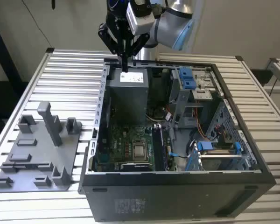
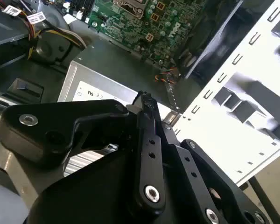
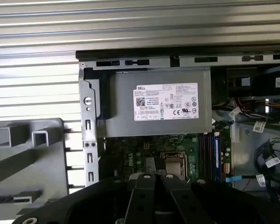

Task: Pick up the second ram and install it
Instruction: 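Reach for the second ram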

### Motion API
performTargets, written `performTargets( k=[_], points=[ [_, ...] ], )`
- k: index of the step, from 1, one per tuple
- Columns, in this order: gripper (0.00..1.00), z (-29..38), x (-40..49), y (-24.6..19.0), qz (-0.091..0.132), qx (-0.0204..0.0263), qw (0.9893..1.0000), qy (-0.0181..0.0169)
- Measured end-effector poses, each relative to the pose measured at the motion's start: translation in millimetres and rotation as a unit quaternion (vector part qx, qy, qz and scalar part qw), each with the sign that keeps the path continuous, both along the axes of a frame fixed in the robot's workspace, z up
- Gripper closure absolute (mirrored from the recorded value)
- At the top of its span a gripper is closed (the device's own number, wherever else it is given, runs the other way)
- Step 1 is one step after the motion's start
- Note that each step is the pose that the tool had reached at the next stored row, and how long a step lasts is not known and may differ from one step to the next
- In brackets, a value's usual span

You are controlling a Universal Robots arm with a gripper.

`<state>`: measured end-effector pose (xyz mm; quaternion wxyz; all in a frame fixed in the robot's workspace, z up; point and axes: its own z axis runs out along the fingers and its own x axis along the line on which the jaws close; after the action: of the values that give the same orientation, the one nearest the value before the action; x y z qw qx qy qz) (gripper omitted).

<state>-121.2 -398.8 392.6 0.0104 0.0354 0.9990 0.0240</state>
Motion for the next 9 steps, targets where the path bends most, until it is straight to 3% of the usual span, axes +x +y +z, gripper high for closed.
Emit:
performTargets(
  k=[9],
  points=[
    [0.89, 0.0, 0.0, 0.0, 0.000, 0.0000, 1.0000, 0.0000]
  ],
)
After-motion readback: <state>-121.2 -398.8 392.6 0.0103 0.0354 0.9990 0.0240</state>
